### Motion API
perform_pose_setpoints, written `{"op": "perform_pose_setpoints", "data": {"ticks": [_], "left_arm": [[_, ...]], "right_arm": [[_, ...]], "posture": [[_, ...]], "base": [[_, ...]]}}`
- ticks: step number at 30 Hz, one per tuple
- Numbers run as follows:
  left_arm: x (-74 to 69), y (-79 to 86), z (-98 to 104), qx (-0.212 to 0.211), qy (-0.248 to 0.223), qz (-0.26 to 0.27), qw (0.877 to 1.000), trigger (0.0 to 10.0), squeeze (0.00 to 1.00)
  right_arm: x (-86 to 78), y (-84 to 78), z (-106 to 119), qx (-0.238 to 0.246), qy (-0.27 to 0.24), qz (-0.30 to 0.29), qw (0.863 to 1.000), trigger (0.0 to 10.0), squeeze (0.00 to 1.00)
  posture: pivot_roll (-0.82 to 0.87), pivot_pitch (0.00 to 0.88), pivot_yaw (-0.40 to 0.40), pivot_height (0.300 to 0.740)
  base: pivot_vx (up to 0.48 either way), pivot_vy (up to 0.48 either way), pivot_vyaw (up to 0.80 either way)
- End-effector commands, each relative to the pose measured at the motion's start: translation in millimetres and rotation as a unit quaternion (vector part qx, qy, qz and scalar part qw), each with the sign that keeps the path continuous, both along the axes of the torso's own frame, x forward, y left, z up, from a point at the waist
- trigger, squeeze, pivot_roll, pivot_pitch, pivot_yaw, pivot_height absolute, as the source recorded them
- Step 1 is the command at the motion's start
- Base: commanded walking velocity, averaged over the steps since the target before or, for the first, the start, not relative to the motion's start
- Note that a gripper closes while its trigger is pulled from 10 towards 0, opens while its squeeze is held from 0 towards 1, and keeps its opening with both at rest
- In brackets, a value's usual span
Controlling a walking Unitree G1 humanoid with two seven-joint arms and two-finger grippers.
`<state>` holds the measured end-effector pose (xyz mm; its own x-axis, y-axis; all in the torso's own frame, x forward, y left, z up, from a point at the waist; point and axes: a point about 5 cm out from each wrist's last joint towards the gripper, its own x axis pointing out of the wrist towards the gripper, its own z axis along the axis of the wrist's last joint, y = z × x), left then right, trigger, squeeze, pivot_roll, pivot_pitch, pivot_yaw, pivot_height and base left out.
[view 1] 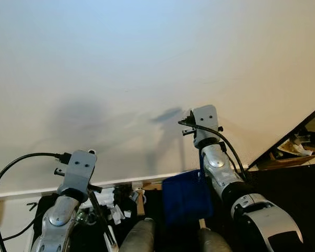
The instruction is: Sweep floor
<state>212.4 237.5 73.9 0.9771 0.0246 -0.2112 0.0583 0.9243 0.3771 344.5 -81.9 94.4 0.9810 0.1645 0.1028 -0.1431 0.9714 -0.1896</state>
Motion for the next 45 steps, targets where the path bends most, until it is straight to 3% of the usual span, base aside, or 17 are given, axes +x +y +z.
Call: {"op": "perform_pose_setpoints", "data": {"ticks": [1, 6, 23, 37, 45], "left_arm": [[-1.4, 0.0, 0.6, 0.002, -0.001, -0.003, 1.000, 10.0, 0.00], [-3.0, -0.3, 0.1, 0.004, 0.001, -0.003, 1.000, 10.0, 0.00], [-3.2, -0.7, 0.5, 0.004, 0.002, -0.006, 1.000, 10.0, 0.00], [-6.1, -0.4, -0.9, 0.006, 0.008, -0.007, 1.000, 10.0, 0.00], [-6.1, -0.1, -1.0, 0.006, 0.009, -0.007, 1.000, 10.0, 0.00]], "right_arm": [[2.4, 2.9, 9.0, -0.003, -0.027, 0.011, 1.000, 10.0, 0.00], [-3.6, 1.8, -6.3, -0.030, 0.000, 0.012, 0.999, 10.0, 0.00], [9.6, -16.7, 19.8, -0.011, -0.055, -0.022, 0.998, 10.0, 0.00], [-1.7, -13.1, -6.6, -0.041, -0.006, -0.018, 0.999, 10.0, 0.00], [4.9, -17.7, 7.2, -0.022, -0.032, -0.031, 0.999, 10.0, 0.00]], "posture": [[0.29, 0.112, -0.005, 0.740], [0.30, 0.112, -0.006, 0.740], [0.29, 0.112, -0.002, 0.740], [0.30, 0.121, 0.005, 0.740], [0.29, 0.120, 0.008, 0.740]], "base": [[0.000, 0.000, 0.00], [0.000, 0.000, 0.00], [0.000, 0.000, 0.00], [0.000, 0.000, 0.00], [0.000, 0.000, 0.00]]}}
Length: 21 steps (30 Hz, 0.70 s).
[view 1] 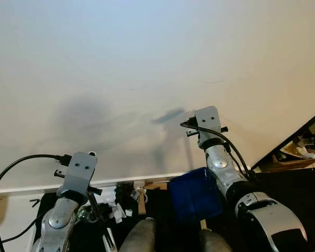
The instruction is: Sweep floor
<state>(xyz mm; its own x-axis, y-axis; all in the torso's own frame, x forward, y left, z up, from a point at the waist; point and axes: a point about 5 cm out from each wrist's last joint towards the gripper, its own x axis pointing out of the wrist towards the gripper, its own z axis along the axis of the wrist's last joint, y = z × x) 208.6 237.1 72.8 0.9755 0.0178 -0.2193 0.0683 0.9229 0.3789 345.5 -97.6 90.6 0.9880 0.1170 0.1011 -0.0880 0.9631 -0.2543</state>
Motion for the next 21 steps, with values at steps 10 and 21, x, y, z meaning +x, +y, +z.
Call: {"op": "perform_pose_setpoints", "data": {"ticks": [10, 21], "left_arm": [[-0.6, -1.8, 0.7, 0.003, 0.002, -0.005, 1.000, 10.0, 0.00], [-2.8, -1.7, -0.5, 0.003, 0.004, -0.004, 1.000, 10.0, 0.00]], "right_arm": [[-1.1, 4.2, -0.7, 0.006, 0.000, 0.004, 1.000, 10.0, 0.00], [-18.2, 14.7, -27.8, -0.034, 0.045, 0.030, 0.998, 10.0, 0.00]], "posture": [[0.30, 0.122, 0.007, 0.740], [0.31, 0.124, 0.006, 0.740]], "base": [[0.000, 0.000, 0.00], [0.000, 0.000, 0.00]]}}
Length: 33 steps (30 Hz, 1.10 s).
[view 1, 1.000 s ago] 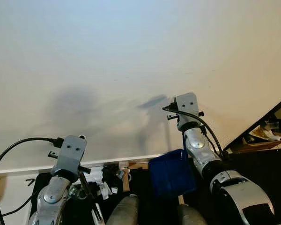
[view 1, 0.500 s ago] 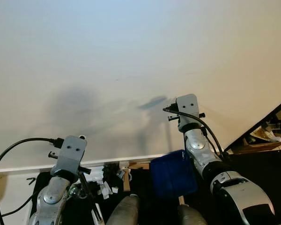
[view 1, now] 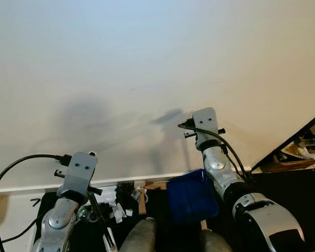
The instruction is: Sweep floor
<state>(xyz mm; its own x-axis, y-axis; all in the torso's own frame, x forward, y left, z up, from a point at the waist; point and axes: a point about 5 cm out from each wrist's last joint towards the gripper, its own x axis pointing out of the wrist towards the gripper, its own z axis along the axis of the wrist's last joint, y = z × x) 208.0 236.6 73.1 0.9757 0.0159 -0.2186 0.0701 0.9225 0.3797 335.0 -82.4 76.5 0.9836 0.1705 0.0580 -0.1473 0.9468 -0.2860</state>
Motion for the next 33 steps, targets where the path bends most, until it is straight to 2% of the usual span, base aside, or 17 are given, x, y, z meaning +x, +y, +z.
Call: {"op": "perform_pose_setpoints", "data": {"ticks": [1, 6, 11, 19, 23, 27, 33], "left_arm": [[-2.2, -1.5, -0.9, 0.002, 0.005, -0.003, 1.000, 10.0, 0.00], [-2.8, -1.5, -1.1, 0.002, 0.006, -0.003, 1.000, 10.0, 0.00], [-1.1, -2.4, -1.6, 0.002, 0.007, -0.007, 1.000, 10.0, 0.00], [0.8, -3.9, -1.0, 0.001, 0.005, -0.008, 1.000, 10.0, 0.00], [-3.2, -1.8, -0.9, 0.004, 0.007, -0.006, 1.000, 10.0, 0.00], [-4.1, -1.5, -0.9, 0.005, 0.007, -0.005, 1.000, 10.0, 0.00], [-4.1, -2.7, -1.2, 0.004, 0.008, -0.006, 1.000, 10.0, 0.00]], "right_arm": [[-9.8, 0.2, -15.2, -0.016, 0.024, 0.008, 1.000, 10.0, 0.00], [-6.9, -3.9, -7.9, -0.003, 0.002, 0.002, 1.000, 10.0, 0.00], [10.8, -20.1, 21.2, 0.027, -0.051, -0.035, 0.998, 10.0, 0.00], [17.2, -20.7, 29.1, 0.024, -0.058, -0.048, 0.997, 10.0, 0.00], [14.2, -14.2, 19.9, 0.012, -0.034, -0.045, 0.998, 10.0, 0.00], [0.9, -7.5, -3.0, -0.011, 0.004, -0.034, 0.999, 10.0, 0.00], [-8.1, -3.6, -15.7, -0.025, 0.025, -0.018, 0.999, 10.0, 0.00]], "posture": [[0.31, 0.126, 0.006, 0.740], [0.30, 0.127, 0.008, 0.740], [0.29, 0.125, 0.011, 0.740], [0.31, 0.122, 0.010, 0.740], [0.32, 0.119, 0.009, 0.740], [0.32, 0.119, 0.008, 0.740], [0.31, 0.122, 0.008, 0.740]], "base": [[0.000, 0.000, 0.00], [0.000, 0.000, 0.00], [0.000, 0.000, 0.00], [0.000, 0.000, 0.00], [0.000, 0.000, 0.00], [0.000, 0.000, 0.00], [0.000, 0.000, 0.00]]}}
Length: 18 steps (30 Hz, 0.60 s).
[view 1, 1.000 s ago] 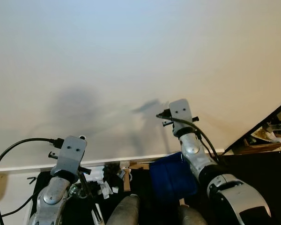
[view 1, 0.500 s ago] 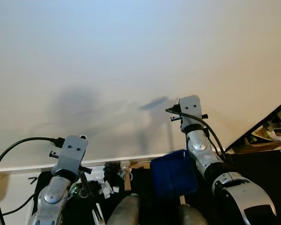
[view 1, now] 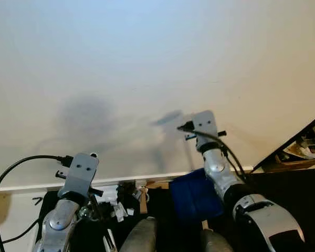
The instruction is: Sweep floor
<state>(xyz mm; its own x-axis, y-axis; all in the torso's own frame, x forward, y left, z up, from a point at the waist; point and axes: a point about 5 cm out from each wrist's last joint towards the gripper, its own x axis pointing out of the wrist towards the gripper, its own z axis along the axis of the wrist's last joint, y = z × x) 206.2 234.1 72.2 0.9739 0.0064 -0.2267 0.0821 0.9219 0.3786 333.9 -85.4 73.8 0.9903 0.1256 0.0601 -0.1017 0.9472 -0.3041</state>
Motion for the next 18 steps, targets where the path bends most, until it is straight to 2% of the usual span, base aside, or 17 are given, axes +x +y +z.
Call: {"op": "perform_pose_setpoints", "data": {"ticks": [1, 10, 14, 15, 16, 17, 18], "left_arm": [[-2.4, -0.5, -0.5, 0.004, 0.004, -0.002, 1.000, 10.0, 0.00], [-3.3, -1.7, -1.5, 0.003, 0.006, -0.005, 1.000, 10.0, 0.00], [-5.8, -1.5, -3.2, 0.001, 0.007, 0.002, 1.000, 10.0, 0.00], [-5.8, -1.5, -3.2, 0.001, 0.007, 0.002, 1.000, 10.0, 0.00], [-7.3, -3.1, -5.2, -0.002, 0.008, 0.004, 1.000, 10.0, 0.00], [-7.3, -3.1, -5.2, -0.002, 0.008, 0.004, 1.000, 10.0, 0.00], [-7.7, -4.1, -6.1, -0.003, 0.009, 0.004, 1.000, 10.0, 0.00]], "right_arm": [[-9.4, 0.9, -15.8, -0.018, 0.031, 0.011, 0.999, 10.0, 0.00], [-14.0, 3.3, -23.3, -0.048, 0.046, 0.032, 0.997, 10.0, 0.00], [-19.7, 6.8, -41.9, -0.074, 0.151, 0.116, 0.979, 10.0, 0.00], [-19.7, 6.8, -41.9, -0.074, 0.151, 0.116, 0.979, 10.0, 0.00], [-21.6, 1.4, -48.0, -0.073, 0.195, 0.143, 0.968, 10.0, 0.00], [-21.6, 1.4, -48.0, -0.073, 0.195, 0.143, 0.968, 10.0, 0.00], [-22.5, -1.7, -50.2, -0.071, 0.214, 0.154, 0.962, 10.0, 0.00]], "posture": [[0.31, 0.122, 0.008, 0.740], [0.31, 0.124, 0.000, 0.740], [0.29, 0.135, -0.017, 0.740], [0.29, 0.135, -0.017, 0.740], [0.28, 0.140, -0.026, 0.740], [0.28, 0.140, -0.026, 0.740], [0.27, 0.141, -0.027, 0.740]], "base": [[0.000, 0.000, 0.00], [0.000, 0.000, 0.00], [0.000, 0.000, 0.00], [0.000, 0.000, 0.00], [0.000, 0.000, 0.00], [0.000, 0.000, 0.00], [0.000, 0.000, 0.00]]}}
